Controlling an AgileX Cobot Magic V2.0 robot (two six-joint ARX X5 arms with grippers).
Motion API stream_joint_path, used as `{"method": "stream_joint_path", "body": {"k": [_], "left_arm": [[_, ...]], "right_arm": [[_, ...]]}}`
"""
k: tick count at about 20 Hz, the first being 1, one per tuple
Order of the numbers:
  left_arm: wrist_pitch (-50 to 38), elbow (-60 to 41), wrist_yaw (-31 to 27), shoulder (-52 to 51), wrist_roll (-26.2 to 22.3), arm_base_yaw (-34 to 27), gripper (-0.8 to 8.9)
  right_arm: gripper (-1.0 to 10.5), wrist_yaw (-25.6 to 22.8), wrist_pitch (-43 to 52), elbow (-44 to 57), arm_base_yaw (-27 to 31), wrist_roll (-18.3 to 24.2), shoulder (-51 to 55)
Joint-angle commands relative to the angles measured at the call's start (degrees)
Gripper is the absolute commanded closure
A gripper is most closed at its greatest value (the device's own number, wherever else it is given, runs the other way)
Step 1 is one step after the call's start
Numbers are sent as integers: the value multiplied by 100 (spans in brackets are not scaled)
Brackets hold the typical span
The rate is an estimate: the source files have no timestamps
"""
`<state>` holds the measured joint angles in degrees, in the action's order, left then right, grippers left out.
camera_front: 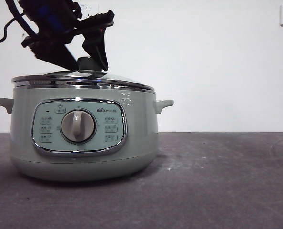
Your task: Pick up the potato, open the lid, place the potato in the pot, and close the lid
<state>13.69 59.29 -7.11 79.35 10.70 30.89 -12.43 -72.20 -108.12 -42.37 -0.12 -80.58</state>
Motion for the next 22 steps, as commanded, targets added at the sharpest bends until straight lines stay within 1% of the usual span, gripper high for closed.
{"method": "stream_joint_path", "body": {"k": [1, 3, 6, 8, 9, 10, 12, 13, 14, 15, 16, 19, 22], "left_arm": [[136, -181, -4, -173, 13, -44, 404], [59, -181, -4, -540, 13, -44, 404], [48, -181, 33, -1351, 11, -42, 404], [59, -181, 317, -1915, 9, -42, 405], [92, -181, 483, -2225, 9, -44, 405], [140, -181, 610, -2564, 9, -44, 406], [304, -181, 632, -3130, -9, -42, 412], [402, -181, 638, -3353, -44, -42, 459], [560, -181, 634, -3582, -101, -44, 603], [713, -181, 625, -3742, -229, -44, 753], [890, -181, 586, -3906, -306, -44, 830], [1414, -181, 544, -4168, -546, -44, 822], [1958, -188, 105, -4223, -656, -44, 822]], "right_arm": [[415, 11, 11, 4, 0, -111, 2], [415, 7, 13, 4, 0, -140, 2], [415, 7, 20, 4, 0, -146, 2], [422, 2, 42, 7, 0, -146, 2], [475, 0, 72, 7, 0, -149, 11], [586, 0, 127, 37, 0, -144, 55], [801, 2, 372, 249, 0, -138, 247], [872, 2, 507, 407, 0, -129, 374], [930, 2, 719, 658, 0, -125, 562], [954, 2, 931, 935, 0, -122, 761], [954, 2, 1174, 1244, 0, -96, 968], [954, 2, 2096, 2337, 0, -35, 1687], [954, 7, 3158, 3558, 0, -42, 2457]]}}
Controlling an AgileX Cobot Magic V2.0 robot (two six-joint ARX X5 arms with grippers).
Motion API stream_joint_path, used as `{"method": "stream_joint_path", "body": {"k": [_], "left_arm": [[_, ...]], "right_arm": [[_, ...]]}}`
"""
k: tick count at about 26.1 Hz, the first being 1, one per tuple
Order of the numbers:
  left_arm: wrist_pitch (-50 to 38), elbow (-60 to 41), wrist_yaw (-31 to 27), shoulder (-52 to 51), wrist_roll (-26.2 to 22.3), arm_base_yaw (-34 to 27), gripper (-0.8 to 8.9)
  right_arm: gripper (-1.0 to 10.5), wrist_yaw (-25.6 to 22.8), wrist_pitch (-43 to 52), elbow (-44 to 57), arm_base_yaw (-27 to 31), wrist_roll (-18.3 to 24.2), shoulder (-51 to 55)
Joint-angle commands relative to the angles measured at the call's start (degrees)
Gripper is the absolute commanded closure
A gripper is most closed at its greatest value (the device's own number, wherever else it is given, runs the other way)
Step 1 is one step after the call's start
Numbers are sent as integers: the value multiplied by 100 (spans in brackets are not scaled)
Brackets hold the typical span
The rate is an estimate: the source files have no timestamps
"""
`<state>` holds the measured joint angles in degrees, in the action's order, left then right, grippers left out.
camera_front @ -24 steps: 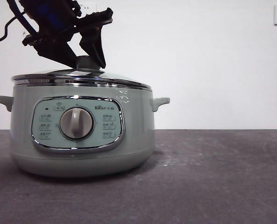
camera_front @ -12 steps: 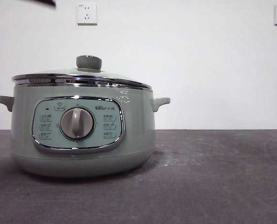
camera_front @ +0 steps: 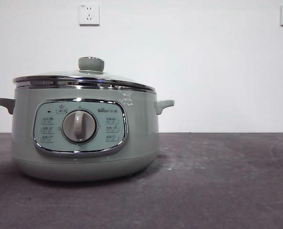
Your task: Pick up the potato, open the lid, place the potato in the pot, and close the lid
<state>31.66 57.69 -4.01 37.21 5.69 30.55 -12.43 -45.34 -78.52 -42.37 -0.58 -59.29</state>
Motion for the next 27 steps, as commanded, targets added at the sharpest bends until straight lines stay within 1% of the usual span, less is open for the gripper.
{"method": "stream_joint_path", "body": {"k": [1, 2, 4, 7, 10, 12, 15, 19, 21, 27], "left_arm": [[319, -48, -365, -11, -199, -7, 822], [387, -94, -463, -22, -310, -7, 822], [267, -363, -509, -170, -341, -7, 822], [-13, -883, -647, -503, -337, -7, 822], [-201, -1495, -673, -911, -321, -7, 822], [-299, -1888, -675, -1180, -310, -9, 822], [-424, -2365, -667, -1478, -264, -9, 821], [-420, -2439, -645, -1488, -240, -9, 821], [-376, -2439, -621, -1484, -77, -9, 817], [66, -2439, -638, -1484, -81, -9, 817]], "right_arm": [[954, 7, 846, 1084, 0, 2, 623], [954, 7, 1167, 1534, 0, 0, 883], [955, 9, 1786, 2441, 0, -4, 1388], [955, 9, 2319, 3265, 0, -63, 1858], [954, 4, 2601, 3928, 0, -382, 2225], [954, -2, 2597, 4229, 0, -525, 2378], [948, 2, 2402, 4430, 0, -660, 2402], [947, 9, 2214, 4430, 0, -918, 2323], [947, 11, 2212, 4428, -2, -922, 2317], [947, 9, 2210, 4428, -2, -922, 2363]]}}
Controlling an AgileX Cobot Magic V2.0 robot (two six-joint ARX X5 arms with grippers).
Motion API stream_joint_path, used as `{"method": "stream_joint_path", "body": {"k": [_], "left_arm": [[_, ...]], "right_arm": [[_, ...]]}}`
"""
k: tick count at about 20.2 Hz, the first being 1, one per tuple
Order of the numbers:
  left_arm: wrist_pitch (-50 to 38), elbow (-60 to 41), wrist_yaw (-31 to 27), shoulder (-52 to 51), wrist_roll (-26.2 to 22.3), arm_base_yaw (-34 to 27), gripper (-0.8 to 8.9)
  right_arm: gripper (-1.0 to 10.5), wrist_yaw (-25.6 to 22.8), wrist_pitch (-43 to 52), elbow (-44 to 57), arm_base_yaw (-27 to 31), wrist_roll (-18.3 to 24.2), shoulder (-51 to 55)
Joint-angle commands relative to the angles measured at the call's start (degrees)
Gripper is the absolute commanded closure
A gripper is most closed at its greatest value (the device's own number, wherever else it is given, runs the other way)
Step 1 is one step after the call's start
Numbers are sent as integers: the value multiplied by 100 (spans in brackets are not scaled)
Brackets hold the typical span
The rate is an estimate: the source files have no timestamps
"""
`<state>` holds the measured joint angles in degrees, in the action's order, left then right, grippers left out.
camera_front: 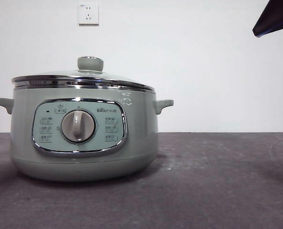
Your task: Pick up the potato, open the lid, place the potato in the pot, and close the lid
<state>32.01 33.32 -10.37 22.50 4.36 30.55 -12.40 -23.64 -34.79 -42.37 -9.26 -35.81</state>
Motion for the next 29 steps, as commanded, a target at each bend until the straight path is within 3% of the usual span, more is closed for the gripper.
{"method": "stream_joint_path", "body": {"k": [1, 4, 6, 11, 15, 17, 23, 29], "left_arm": [[76, -2, -2, -13, 52, -9, 817], [109, -2, -4, -13, 52, -9, 817], [66, -4, -44, -13, -448, -13, 817], [-546, -380, 24, -267, -984, -317, 817], [-1790, -1523, 114, -962, -938, -1141, 817], [-2116, -2037, 507, -1331, -907, -1596, 817], [-2063, -2953, 1364, -2140, -883, -2680, 817], [-2039, -3274, 1388, -2240, -824, -3136, 817]], "right_arm": [[947, 7, 39, 55, -2, -55, 15], [947, 7, 39, 55, -2, -55, 15], [947, 7, 39, 55, 0, -55, 15], [947, 7, 39, 55, -2, -55, 15], [947, 7, 39, 55, -2, -55, 15], [947, 7, 39, 55, -2, -55, 15], [947, 7, 39, 55, -2, -55, 15], [947, 7, 39, 55, -2, -55, 15]]}}
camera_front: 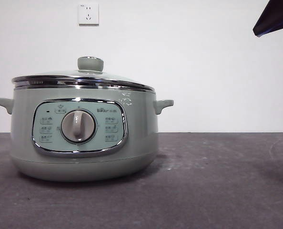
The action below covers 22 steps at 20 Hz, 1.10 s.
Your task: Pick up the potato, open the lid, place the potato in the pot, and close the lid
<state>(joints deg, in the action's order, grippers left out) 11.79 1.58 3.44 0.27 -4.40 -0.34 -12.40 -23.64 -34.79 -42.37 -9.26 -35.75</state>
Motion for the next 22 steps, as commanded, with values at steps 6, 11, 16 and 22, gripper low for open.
{"method": "stream_joint_path", "body": {"k": [6, 11, 16, 22], "left_arm": [[-42, -98, -35, -17, 59, -48, 817], [-42, -98, -35, -17, 59, -48, 817], [-42, -98, -33, -17, 59, -48, 817], [-42, -98, -35, -17, 59, -48, 817]], "right_arm": [[947, 7, 37, 55, -2, -55, 9], [947, 7, 39, 55, -2, -55, 9], [947, 7, 39, 55, -2, -55, 9], [946, 50, -68, 83, 195, 855, 514]]}}
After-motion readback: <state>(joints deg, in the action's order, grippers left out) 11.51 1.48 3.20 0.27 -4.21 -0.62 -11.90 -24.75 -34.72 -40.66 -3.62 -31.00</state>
